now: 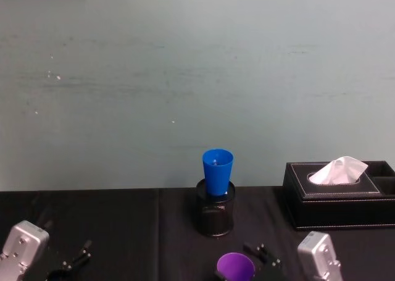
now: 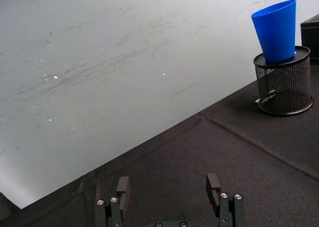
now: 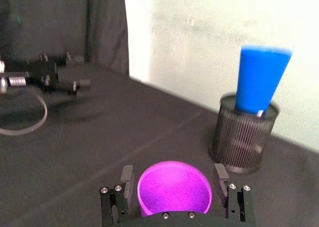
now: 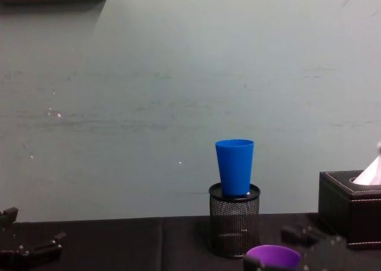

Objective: Pick up one cup with a gripper and tap it against the other cup.

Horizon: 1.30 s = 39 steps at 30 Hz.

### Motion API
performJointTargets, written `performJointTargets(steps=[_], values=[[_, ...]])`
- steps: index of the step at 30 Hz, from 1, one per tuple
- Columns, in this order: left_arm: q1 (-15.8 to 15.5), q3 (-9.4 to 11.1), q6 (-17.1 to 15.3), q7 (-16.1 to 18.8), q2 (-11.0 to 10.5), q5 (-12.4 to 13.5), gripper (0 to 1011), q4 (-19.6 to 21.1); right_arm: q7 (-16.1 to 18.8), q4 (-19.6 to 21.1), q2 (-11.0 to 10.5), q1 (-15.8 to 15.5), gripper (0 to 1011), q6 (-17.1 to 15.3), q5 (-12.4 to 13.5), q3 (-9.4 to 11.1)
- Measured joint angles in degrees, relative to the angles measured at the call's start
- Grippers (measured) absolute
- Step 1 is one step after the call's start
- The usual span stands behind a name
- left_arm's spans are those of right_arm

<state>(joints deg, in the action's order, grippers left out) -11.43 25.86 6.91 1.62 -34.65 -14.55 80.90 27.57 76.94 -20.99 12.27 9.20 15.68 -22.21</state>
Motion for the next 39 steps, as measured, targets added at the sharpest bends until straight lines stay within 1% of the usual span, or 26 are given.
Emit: performJointTargets(steps=[2, 3, 5, 6, 8, 9, 10, 11, 12, 13, 14, 15, 17, 19, 20, 23, 26, 28, 29, 39], values=[[0.0, 0.0, 0.0, 0.0, 0.0, 0.0, 1000, 0.0, -0.2, 0.8, 0.0, -0.4, 1003, 1.1, 0.2, 0.5], [0.0, 0.0, 0.0, 0.0, 0.0, 0.0, 1000, 0.0, -0.7, 1.7, 0.2, -0.9, 1003, 2.2, 0.3, 1.0], [0.0, 0.0, 0.0, 0.0, 0.0, 0.0, 1000, 0.0, -1.7, 2.8, 0.4, -1.5, 1003, 3.4, 0.2, 1.6], [0.0, 0.0, 0.0, 0.0, 0.0, 0.0, 1000, 0.0, -3.4, 3.8, 0.7, -2.2, 1003, 4.2, -0.4, 2.3], [0.0, 0.0, 0.0, 0.0, 0.0, 0.0, 1000, 0.0, -6.1, 5.2, 1.2, -3.2, 1003, 4.7, -1.9, 3.1], [0.0, 0.0, 0.0, 0.0, 0.0, 0.0, 1000, 0.0, -10.0, 6.6, 2.0, -4.4, 1003, 4.9, -4.1, 4.0], [0.0, 0.0, 0.0, 0.0, 0.0, 0.0, 1000, 0.0, -12.0, 7.3, 2.4, -5.0, 1003, 4.8, -5.4, 4.4], [0.0, 0.0, 0.0, 0.0, 0.0, 0.0, 1000, 0.0, -13.8, 7.8, 2.8, -5.4, 1003, 4.5, -6.4, 4.7], [0.0, 0.0, 0.0, 0.0, 0.0, 0.0, 1000, 0.0, -16.5, 8.6, 3.4, -6.2, 1003, 3.9, -8.0, 5.3], [0.0, 0.0, 0.0, 0.0, 0.0, 0.0, 1000, 0.0, -20.4, 9.4, 4.4, -7.2, 1003, 2.7, -10.2, 6.2], [0.0, 0.0, 0.0, 0.0, 0.0, 0.0, 1000, 0.0, -22.4, 9.9, 4.9, -7.6, 1003, 2.0, -11.3, 6.6], [0.0, 0.0, 0.0, 0.0, 0.0, 0.0, 1000, 0.0, -26.1, 10.4, 6.1, -8.4, 1003, 0.3, -13.3, 7.4], [0.0, 0.0, 0.0, 0.0, 0.0, 0.0, 1000, 0.0, -29.1, 10.6, 7.1, -8.9, 1003, -1.4, -14.9, 8.1], [0.0, 0.0, 0.0, 0.0, 0.0, 0.0, 1000, 0.0, -31.3, 10.6, 8.0, -9.3, 1002, -2.8, -16.1, 8.8], [0.0, 0.0, 0.0, 0.0, 0.0, 0.0, 1000, 0.0, -33.2, 10.6, 8.8, -9.5, 1003, -4.2, -17.0, 9.4], [0.0, 0.0, 0.0, 0.0, 0.0, 0.0, 1000, 0.0, -35.0, 10.0, 10.0, -9.6, 1003, -6.0, -17.9, 10.3], [0.0, 0.0, 0.0, 0.0, 0.0, 0.0, 1000, 0.0, -35.1, 9.3, 10.5, -9.5, 1003, -6.9, -18.3, 10.8], [0.0, 0.0, 0.0, 0.0, 0.0, 0.0, 1000, 0.0, -34.5, 8.9, 10.6, -9.3, 1003, -7.0, -18.2, 10.8], [0.0, 0.0, 0.0, 0.0, 0.0, 0.0, 1000, 0.0, -33.4, 8.4, 10.6, -9.1, 1003, -7.1, -18.0, 10.9], [0.0, 0.0, 0.0, 0.0, 0.0, 0.0, 1000, 0.0, -33.7, 8.5, 10.6, -9.1, 1003, -7.1, -18.0, 10.8]])
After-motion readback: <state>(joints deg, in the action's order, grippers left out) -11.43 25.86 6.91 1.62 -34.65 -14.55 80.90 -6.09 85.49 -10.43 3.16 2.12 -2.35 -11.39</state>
